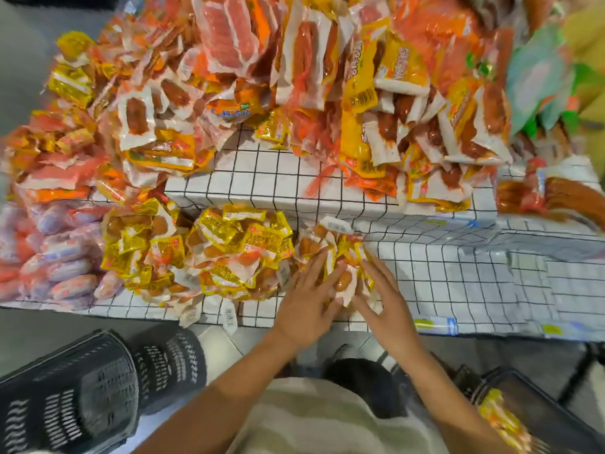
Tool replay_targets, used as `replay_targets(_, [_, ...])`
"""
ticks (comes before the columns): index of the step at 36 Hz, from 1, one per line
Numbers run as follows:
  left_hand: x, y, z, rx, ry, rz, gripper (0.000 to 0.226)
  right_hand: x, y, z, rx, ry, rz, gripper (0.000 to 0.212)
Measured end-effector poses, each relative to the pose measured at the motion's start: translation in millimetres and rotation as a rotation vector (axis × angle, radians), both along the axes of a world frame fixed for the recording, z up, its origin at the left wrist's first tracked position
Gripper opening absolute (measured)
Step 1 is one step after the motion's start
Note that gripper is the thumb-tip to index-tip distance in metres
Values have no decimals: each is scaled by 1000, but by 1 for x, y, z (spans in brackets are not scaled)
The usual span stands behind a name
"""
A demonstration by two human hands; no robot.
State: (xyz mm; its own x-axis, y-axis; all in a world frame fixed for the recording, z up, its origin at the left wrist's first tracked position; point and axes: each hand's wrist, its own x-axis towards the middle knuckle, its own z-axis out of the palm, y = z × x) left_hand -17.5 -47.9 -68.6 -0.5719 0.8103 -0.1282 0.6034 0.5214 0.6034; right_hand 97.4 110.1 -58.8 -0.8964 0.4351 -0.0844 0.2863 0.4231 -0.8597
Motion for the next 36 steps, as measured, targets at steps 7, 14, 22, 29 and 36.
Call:
replay_targets(7, [-9,-4,19,101,-127,-35,59,43,-16,4,22,-81,-59,71])
replay_targets(14, [-5,-15,30,70,-70,-67,54,98,-25,-3,-13,-252,-107,59])
replay_targets(22, [64,-31,38,101,101,-144,43,181,-26,-5,-2,-203,-128,58])
replay_targets(29, [184,-9,16,-68,41,-229,52,292,-15,-17,10,-152,-182,57])
replay_targets(36, [294,37,-7,-169,10,-443,51,428,-8,-49,-148,-244,-370,61])
